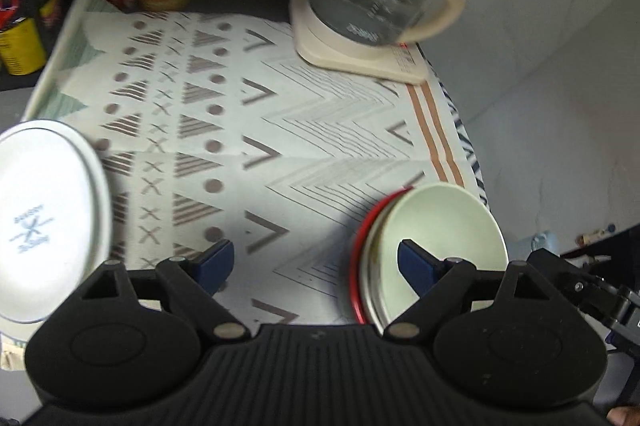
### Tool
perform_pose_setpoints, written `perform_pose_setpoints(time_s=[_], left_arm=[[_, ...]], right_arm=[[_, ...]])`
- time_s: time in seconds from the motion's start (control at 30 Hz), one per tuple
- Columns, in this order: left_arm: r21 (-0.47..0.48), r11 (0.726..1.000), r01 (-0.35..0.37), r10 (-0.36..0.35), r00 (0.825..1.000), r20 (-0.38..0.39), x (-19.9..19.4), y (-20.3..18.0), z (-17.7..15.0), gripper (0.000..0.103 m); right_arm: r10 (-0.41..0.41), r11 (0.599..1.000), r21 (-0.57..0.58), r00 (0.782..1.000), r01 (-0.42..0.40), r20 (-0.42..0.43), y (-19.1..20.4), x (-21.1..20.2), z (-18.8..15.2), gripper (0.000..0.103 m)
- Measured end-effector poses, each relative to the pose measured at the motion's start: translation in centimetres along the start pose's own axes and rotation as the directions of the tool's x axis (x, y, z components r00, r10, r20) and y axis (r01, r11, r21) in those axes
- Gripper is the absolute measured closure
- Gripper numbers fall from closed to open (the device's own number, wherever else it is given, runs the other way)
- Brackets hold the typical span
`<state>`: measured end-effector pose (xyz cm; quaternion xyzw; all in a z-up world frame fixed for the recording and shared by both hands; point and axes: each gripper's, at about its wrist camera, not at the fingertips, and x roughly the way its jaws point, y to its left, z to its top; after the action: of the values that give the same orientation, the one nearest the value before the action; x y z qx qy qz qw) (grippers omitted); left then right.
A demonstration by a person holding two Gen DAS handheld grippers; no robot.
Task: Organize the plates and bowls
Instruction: 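Move both grippers toward the pale green bowl nested in the red bowl, then close both grippers on the rim of the nested bowl stack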
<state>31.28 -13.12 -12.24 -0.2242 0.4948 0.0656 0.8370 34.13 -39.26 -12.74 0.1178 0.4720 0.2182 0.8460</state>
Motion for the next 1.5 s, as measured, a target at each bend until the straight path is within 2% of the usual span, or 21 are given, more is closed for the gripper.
perform_pose_setpoints(time_s=[0.3,0.43,0.53,0.6,0.73,0.8,0.9,0.93,1.03,1.2,1.5], left_arm=[[0.013,0.999,0.041,-0.039,0.995,-0.093,3.8,-1.3,-0.3,0.018],[0.000,0.998,0.058,-0.057,0.989,-0.133,5.6,-1.3,-0.5,0.020],[0.012,0.997,0.074,-0.071,0.985,-0.157,6.5,-1.5,-0.6,0.028],[0.003,0.996,0.089,-0.087,0.980,-0.179,7.3,-1.6,-0.6,0.037],[-0.006,0.995,0.096,-0.095,0.975,-0.203,8.4,-1.5,-0.9,0.049],[-0.014,0.995,0.098,-0.099,0.971,-0.216,9.0,-1.5,-1.0,0.056],[-0.022,0.995,0.093,-0.096,0.970,-0.224,9.6,-1.4,-1.2,0.060],[-0.024,0.995,0.094,-0.097,0.970,-0.224,9.7,-1.3,-1.3,0.061],[-0.036,0.994,0.100,-0.106,0.966,-0.235,10.1,-1.1,-1.4,0.072],[-0.014,0.995,0.099,-0.100,0.969,-0.228,10.5,-1.0,-1.5,0.076],[0.002,0.996,0.087,-0.085,0.979,-0.187,8.4,-0.7,-1.9,0.076]], right_arm=[[-0.074,0.995,0.068,0.996,0.077,-0.052,-3.3,1.9,-0.9,0.002],[-0.071,0.991,0.108,0.993,0.081,-0.096,-4.4,3.2,-1.6,0.013],[-0.074,0.988,0.123,0.989,0.091,-0.131,-4.9,4.1,-2.1,0.022],[-0.076,0.986,0.136,0.985,0.097,-0.152,-5.2,4.7,-2.4,0.027],[-0.058,0.980,0.177,0.981,0.091,-0.185,-5.8,5.6,-2.9,0.040],[-0.062,0.979,0.180,0.978,0.099,-0.200,-6.0,6.0,-3.1,0.043],[-0.066,0.975,0.191,0.973,0.110,-0.223,-6.4,6.5,-3.5,0.051],[-0.062,0.974,0.198,0.971,0.109,-0.230,-6.5,6.7,-3.6,0.055],[-0.034,0.973,0.214,0.968,0.089,-0.247,-6.6,7.2,-3.9,0.068],[-0.062,0.988,0.125,0.966,0.096,-0.250,-5.3,7.2,-3.8,0.070],[-0.034,0.994,0.091,0.976,0.055,-0.215,-4.3,6.6,-3.7,0.070]])
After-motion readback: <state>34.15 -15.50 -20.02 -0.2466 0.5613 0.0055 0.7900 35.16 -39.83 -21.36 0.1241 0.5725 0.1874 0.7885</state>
